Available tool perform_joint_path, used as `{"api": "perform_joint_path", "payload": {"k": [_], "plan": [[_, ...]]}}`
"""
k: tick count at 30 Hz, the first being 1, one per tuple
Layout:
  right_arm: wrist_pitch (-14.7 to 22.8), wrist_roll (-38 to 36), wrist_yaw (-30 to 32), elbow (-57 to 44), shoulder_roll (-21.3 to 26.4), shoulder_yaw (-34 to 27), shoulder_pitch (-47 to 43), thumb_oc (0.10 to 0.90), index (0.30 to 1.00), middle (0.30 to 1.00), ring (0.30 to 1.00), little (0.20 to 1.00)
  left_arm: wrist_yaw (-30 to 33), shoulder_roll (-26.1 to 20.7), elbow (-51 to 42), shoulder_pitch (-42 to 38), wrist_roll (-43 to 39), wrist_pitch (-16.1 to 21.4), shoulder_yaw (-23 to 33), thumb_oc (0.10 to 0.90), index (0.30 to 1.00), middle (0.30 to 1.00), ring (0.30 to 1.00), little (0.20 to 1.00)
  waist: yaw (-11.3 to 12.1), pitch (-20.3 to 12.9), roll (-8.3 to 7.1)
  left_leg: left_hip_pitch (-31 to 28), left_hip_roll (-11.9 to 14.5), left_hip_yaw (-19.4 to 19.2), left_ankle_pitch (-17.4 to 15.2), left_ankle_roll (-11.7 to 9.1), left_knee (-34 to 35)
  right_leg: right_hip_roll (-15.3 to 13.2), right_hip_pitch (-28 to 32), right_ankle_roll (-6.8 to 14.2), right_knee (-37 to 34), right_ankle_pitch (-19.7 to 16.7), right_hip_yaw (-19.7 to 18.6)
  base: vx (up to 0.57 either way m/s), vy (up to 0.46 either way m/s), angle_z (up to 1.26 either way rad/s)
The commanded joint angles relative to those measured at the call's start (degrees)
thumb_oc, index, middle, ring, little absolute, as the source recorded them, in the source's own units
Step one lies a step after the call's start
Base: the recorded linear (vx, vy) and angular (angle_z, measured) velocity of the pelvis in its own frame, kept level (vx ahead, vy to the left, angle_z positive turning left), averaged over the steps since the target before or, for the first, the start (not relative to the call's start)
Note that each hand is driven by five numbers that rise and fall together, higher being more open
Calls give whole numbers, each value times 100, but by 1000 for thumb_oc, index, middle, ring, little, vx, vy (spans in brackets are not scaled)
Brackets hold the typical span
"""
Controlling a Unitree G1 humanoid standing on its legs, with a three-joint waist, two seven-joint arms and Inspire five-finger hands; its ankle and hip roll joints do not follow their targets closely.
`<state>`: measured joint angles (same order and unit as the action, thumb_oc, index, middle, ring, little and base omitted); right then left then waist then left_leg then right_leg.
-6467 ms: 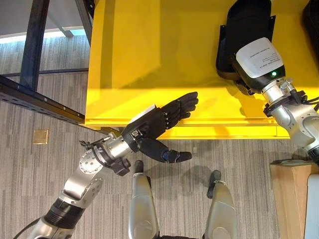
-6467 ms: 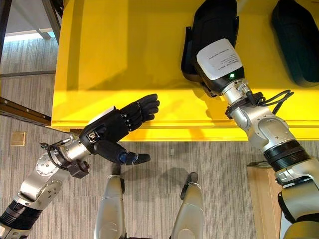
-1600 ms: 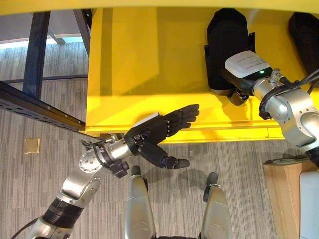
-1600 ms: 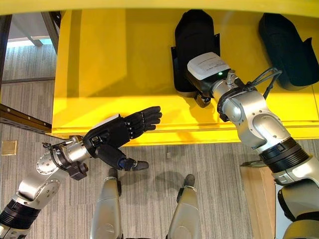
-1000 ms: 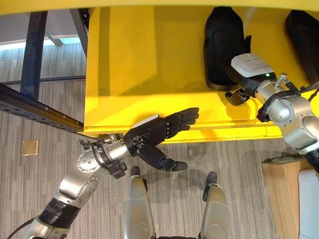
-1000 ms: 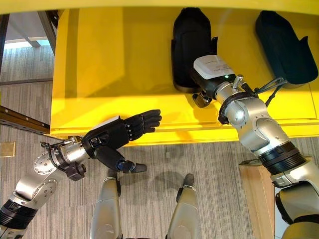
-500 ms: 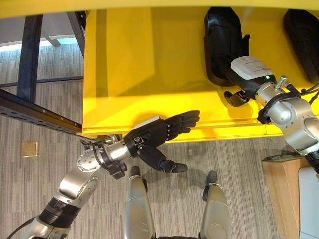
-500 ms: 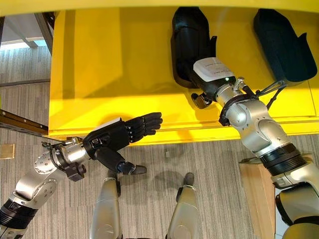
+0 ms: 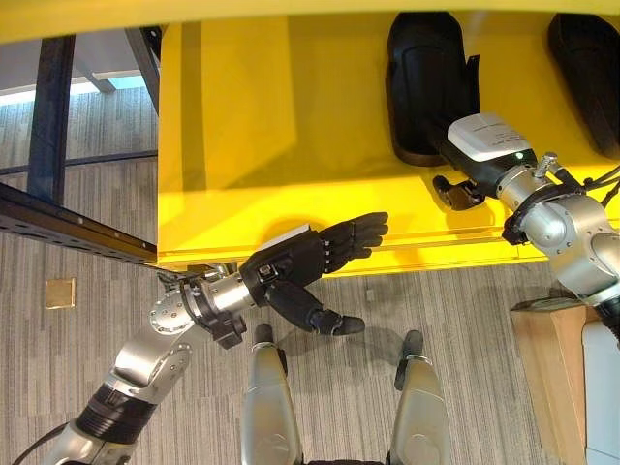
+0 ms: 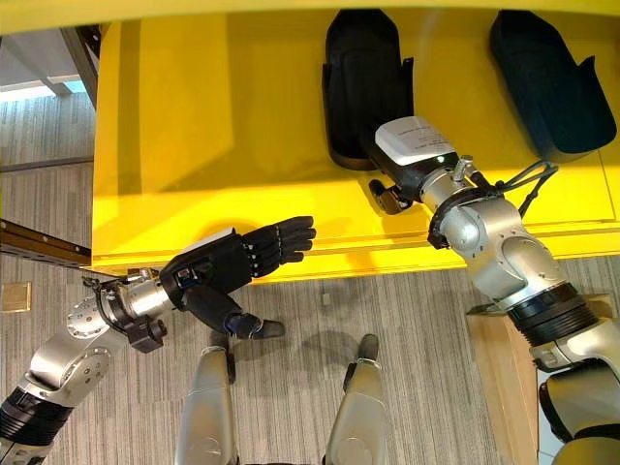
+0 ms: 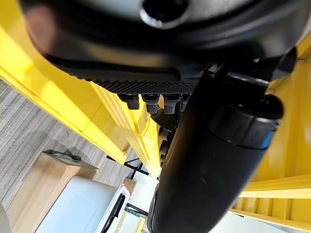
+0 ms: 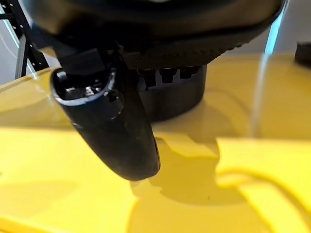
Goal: Move parts from the plastic box to the shelf.
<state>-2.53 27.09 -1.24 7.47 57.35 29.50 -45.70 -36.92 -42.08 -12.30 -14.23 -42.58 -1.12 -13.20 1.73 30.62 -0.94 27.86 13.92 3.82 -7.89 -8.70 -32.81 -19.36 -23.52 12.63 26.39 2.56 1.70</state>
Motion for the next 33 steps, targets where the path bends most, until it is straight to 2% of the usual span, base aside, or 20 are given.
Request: {"api": "perform_joint_path", "payload": {"k": [1, 4, 6, 9, 12, 15, 20, 24, 27, 28, 30, 33], "plan": [[-33, 514, 1075, -148, 139, -630, -258, 900, 1000, 1000, 1000, 1000, -133, -2, -823, 53, -439, 552, 252, 900, 1000, 1000, 1000, 1000, 49, -231, 153, -327, -281, -523, -131, 600, 299, 499, 50, -744, 835, 821, 86, -24, 68, -1], [108, 611, 1483, -383, -21, -952, -28, 900, 1000, 1000, 1000, 1000, -78, 78, -842, 77, -402, 582, 284, 900, 1000, 1000, 1000, 1000, 1, -220, 210, -341, -312, -527, -170, 597, 286, 495, 30, -740, 859, 856, 51, -9, 60, -1], [-44, 749, 1877, -658, -150, -1282, 234, 900, 1000, 1000, 1000, 1000, -19, 151, -885, 117, -397, 599, 343, 900, 1000, 1000, 1000, 1000, -57, -241, 247, -347, -331, -546, -149, 601, 327, 508, -13, -746, 839, 822, 13, -4, 72, -2], [61, 1099, 2160, -792, -250, -1491, 372, 900, 1000, 1000, 1000, 1000, 9, 202, -901, 132, -367, 619, 374, 900, 1000, 1000, 1000, 1000, -96, -235, 271, -355, -351, -562, -152, 605, 346, 516, -46, -744, 846, 822, -26, -6, 44, -5], [114, 1559, 2824, -1027, -350, -1830, 557, 900, 1000, 1000, 1000, 1000, 62, 272, -958, 154, -370, 622, 403, 900, 1000, 1000, 1000, 1000, -155, -246, 323, -365, -384, -582, -164, 597, 379, 522, -81, -739, 817, 820, -73, -11, 56, -7], [363, 1591, 2976, -1086, -430, -1966, 657, 900, 1000, 1000, 1000, 1000, 82, 333, -1002, 160, -344, 620, 387, 900, 1000, 1000, 1000, 1000, -173, -260, 366, -372, -418, -573, -176, 592, 390, 515, -100, -737, 822, 826, -93, -3, 25, -1], [634, 1513, 2889, -1369, -490, -1970, 776, 900, 1000, 1000, 1000, 1000, 105, 336, -1052, 198, -411, 608, 435, 900, 1000, 1000, 1000, 1000, -202, -272, 396, -392, -457, -574, -208, 585, 368, 513, -116, -746, 871, 849, -118, 0, 5, -1], [536, 1591, 3247, -1481, -562, -1957, 846, 900, 1000, 1000, 1000, 1000, 157, 350, -1048, 209, -392, 692, 421, 900, 1000, 1000, 1000, 1000, -236, -276, 419, -424, -448, -599, -191, 585, 417, 515, -127, -749, 867, 846, -138, -2, 36, -7], [295, 1325, 3792, -1563, -695, -2101, 1011, 900, 1000, 1000, 1000, 1000, 284, 400, -1057, 245, -372, 754, 437, 900, 1000, 1000, 1000, 1000, -291, -282, 435, -466, -433, -629, -165, 578, 475, 522, -112, -758, 852, 846, -147, 8, 59, -1], [218, 1086, 4182, -1654, -863, -2362, 1314, 900, 1000, 1000, 1000, 1000, 392, 456, -1085, 346, -360, 804, 508, 900, 1000, 1000, 1000, 1000, -371, -296, 447, -511, -410, -671, -148, 577, 533, 535, -92, -764, 802, 831, -157, 24, 70, -2], [131, 879, 4497, -1786, -1031, -2611, 1674, 900, 1000, 1000, 1000, 1000, 481, 536, -1102, 473, -294, 888, 556, 900, 1000, 1000, 1000, 1000, -433, -301, 448, -606, -391, -711, -169, 569, 604, 542, -29, -763, 733, 847, -171, 40, 85, -2], [269, 431, 4849, -1973, -1297, -3078, 2372, 900, 1000, 1000, 1000, 1000, 602, 643, -1142, 696, -201, 992, 671, 900, 1000, 1000, 1000, 1000, -550, -334, 459, -688, -350, -776, -82, 578, 780, 565, -16, -751, 580, 749, -200, 25, 104, -9]]}}
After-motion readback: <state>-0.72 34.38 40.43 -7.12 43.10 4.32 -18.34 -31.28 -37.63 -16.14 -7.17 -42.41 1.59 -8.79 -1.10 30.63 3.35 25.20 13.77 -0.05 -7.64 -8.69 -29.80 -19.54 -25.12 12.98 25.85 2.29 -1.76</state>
